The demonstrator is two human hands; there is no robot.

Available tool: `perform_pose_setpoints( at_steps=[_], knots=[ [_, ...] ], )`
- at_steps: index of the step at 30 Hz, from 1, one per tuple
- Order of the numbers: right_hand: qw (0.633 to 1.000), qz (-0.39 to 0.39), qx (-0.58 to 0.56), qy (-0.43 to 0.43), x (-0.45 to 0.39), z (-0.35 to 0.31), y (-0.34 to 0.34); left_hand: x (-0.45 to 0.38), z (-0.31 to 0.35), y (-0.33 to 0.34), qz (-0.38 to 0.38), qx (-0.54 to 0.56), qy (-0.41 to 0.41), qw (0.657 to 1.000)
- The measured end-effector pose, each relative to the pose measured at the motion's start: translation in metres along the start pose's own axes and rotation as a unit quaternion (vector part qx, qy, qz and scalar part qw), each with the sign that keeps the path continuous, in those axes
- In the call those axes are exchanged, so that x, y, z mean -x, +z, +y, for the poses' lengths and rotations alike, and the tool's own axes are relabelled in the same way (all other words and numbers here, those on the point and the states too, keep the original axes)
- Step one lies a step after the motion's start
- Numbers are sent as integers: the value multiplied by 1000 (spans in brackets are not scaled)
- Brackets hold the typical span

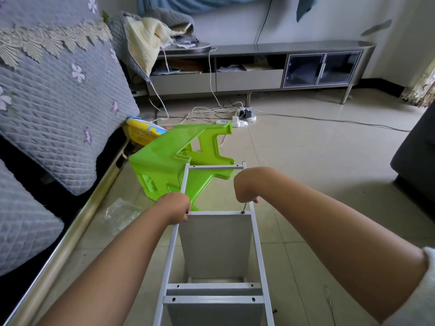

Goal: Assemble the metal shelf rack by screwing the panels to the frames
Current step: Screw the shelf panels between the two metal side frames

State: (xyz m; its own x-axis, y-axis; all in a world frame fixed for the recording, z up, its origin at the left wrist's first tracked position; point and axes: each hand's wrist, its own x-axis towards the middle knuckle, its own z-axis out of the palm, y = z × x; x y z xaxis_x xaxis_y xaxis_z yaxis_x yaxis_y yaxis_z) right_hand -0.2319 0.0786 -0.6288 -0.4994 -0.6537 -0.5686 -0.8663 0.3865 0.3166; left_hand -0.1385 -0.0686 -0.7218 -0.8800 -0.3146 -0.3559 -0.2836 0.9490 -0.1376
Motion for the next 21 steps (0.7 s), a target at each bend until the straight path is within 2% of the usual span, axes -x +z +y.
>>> perform_pose_setpoints(
  at_steps=[3,6,8,12,13,15,21],
  knots=[
    [1000,8,-1,-1,2,0,0,1,0,2,12,75,1,997],
    [1000,6,2,-6,0,0,-1,6,-4,3,92,273,-20,957],
    [1000,0,4,-4,2,0,-1,6,-7,3,140,380,-44,913],
    [1000,-3,6,-1,2,-1,-3,6,-4,5,174,606,-72,773],
    [1000,-2,8,-2,1,-2,-4,5,-4,6,182,634,-72,748],
    [1000,2,17,-3,0,-3,-4,7,-2,8,202,659,-69,721],
    [999,-16,34,-6,-2,-5,-7,10,7,27,287,660,-99,688]
  ],
)
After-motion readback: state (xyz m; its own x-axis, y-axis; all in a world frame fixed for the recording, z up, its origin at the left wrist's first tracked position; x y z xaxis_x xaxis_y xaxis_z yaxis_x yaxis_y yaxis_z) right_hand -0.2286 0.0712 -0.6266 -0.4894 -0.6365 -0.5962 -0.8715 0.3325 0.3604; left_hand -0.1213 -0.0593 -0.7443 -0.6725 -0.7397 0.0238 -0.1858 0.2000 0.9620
